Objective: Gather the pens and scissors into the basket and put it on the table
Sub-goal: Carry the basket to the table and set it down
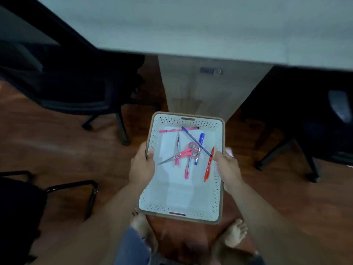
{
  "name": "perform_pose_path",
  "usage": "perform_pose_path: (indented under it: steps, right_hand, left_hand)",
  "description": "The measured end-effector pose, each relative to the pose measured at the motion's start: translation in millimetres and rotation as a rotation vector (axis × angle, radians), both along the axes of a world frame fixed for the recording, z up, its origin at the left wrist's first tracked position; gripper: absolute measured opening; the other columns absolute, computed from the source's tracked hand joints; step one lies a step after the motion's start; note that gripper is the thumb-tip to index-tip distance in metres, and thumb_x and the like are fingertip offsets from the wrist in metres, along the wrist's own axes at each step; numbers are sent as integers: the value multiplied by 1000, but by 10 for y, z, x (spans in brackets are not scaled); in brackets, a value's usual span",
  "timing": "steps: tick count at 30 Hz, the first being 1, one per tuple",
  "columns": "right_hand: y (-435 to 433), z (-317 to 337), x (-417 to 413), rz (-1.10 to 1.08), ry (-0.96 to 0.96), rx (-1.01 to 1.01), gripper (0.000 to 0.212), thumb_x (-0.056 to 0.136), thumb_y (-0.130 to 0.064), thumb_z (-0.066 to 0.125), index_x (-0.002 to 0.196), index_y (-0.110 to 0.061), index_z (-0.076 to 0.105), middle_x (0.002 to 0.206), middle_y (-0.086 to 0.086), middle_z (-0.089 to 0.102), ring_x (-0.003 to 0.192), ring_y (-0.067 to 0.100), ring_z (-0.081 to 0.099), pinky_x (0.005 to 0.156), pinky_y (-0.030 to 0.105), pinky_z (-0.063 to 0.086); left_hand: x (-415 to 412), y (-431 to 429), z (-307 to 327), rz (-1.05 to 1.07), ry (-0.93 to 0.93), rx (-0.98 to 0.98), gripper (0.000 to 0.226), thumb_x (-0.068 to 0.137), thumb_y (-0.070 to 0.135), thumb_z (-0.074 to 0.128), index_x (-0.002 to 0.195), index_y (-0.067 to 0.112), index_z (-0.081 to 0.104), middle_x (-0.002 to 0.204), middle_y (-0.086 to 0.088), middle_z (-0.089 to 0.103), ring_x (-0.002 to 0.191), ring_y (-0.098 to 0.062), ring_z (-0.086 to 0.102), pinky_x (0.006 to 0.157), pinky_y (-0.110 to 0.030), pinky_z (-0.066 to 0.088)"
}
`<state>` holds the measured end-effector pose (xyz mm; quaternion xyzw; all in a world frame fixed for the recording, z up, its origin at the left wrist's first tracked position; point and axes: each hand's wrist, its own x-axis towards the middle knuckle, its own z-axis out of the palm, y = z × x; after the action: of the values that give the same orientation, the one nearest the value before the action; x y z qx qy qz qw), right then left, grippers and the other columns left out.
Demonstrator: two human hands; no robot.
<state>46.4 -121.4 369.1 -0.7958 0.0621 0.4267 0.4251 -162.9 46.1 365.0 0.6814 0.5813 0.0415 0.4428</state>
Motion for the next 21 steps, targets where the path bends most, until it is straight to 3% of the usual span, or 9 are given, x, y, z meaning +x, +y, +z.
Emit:
perform_pose_path:
  steps: [3, 7, 9, 11, 15, 21]
  right_hand:
    - [-19, 994, -25, -4, 0, -10, 22, 98, -25, 56, 95, -29, 77, 95, 0, 85, 91, 24, 81, 73, 33, 59]
    - [-63, 2075, -77, -6, 2, -6, 22, 98, -25, 57, 93, -23, 79, 99, 9, 86, 97, 31, 82, 90, 49, 65]
    - [-102, 2578, -134, -19, 22, -5, 21, 100, -24, 56, 94, -22, 76, 104, 16, 84, 99, 36, 81, 87, 48, 64]
    - [-130, 2946, -146, -25, 22, 10, 21, 100, -21, 56, 95, -21, 76, 102, 17, 84, 92, 33, 81, 78, 40, 64]
    - [-159, 3533, -117, -29, -21, 22, 25, 98, -23, 56, 107, -18, 79, 104, 17, 84, 95, 35, 81, 96, 50, 66]
    - [-87, 3949, -104, -86, -73, 63, 27, 96, -24, 57, 111, -17, 80, 93, 13, 85, 82, 29, 82, 79, 40, 68]
  left_hand:
    - [-19, -3, 1043, 7, -11, -3, 38, 113, 36, 45, 149, 34, 56, 141, 1, 73, 132, -37, 65, 109, -47, 52]
    - [-92, -3, 2143, 2, -54, -36, 39, 111, 33, 49, 149, 35, 61, 141, 1, 74, 131, -35, 66, 115, -53, 51]
    - [-129, -25, 2623, 17, -94, -80, 40, 110, 29, 53, 147, 35, 63, 136, 4, 76, 127, -29, 71, 112, -51, 55]
    - [-148, -18, 2958, 14, -123, -116, 40, 108, 28, 55, 146, 37, 64, 133, 6, 78, 122, -24, 74, 109, -51, 58]
    - [-109, 68, 3447, 6, -181, -187, 42, 105, 19, 58, 144, 33, 68, 129, 4, 80, 116, -25, 77, 107, -53, 60]
    - [92, 426, 3924, -51, -224, -227, 53, 99, 9, 57, 143, 34, 70, 123, 2, 82, 110, -26, 80, 105, -52, 62]
